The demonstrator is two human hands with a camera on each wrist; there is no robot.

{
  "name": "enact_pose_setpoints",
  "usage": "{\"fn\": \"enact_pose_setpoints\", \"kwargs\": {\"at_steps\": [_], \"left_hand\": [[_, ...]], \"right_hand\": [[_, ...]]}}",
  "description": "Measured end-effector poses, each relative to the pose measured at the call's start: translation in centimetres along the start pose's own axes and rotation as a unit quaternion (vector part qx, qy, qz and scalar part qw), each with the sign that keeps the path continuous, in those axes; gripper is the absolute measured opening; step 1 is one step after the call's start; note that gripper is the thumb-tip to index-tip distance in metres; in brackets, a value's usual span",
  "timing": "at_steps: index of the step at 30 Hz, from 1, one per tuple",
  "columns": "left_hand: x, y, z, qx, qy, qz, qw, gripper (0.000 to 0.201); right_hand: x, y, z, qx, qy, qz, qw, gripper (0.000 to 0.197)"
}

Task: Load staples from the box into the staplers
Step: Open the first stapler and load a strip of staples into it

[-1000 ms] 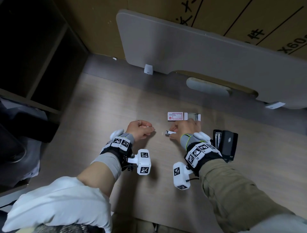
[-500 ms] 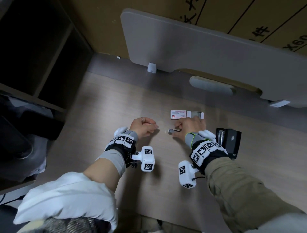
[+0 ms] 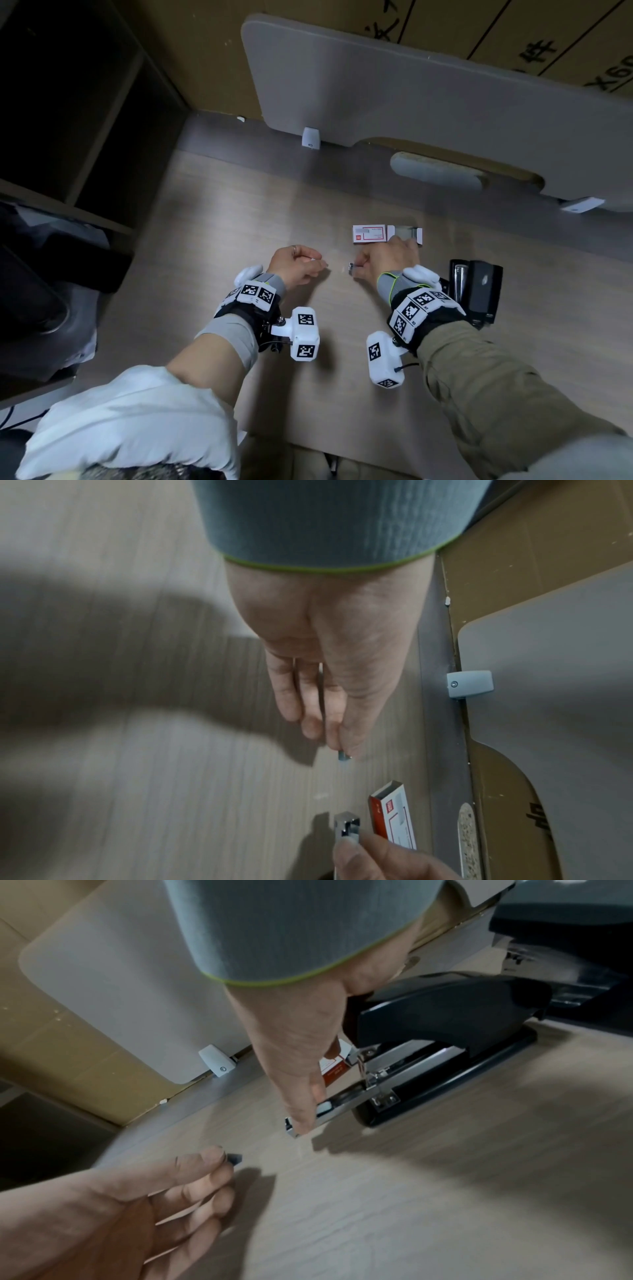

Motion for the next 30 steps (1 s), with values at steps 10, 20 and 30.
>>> {"fn": "enact_pose_setpoints", "kwargs": {"at_steps": [10,20,30], "left_hand": [[-1.5,-0.6,0.6,0.035,0.026,0.012,0.999,0.01],[-3.4,-1.5,3.0,0.074,0.027,0.014,0.997,0.017],[-3.5,-1.5,3.4,0.07,0.024,0.003,0.997,0.016]], "right_hand": [[-0.1,-0.7,-1.5,-0.045,0.075,0.032,0.996,0.022],[0.0,-1.1,-1.6,0.025,0.27,0.011,0.962,0.014],[-0.5,-2.1,-2.5,0.042,0.358,-0.009,0.933,0.024]]}}
Point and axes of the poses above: each hand's wrist, its own y-axis towards the middle knuckle, its own z-axis out of the palm, x = y × z, the point moved 3 cm from there along y, towards the middle knuckle, and after that the axes turned 3 degrees about z, right-handed, at the moved point
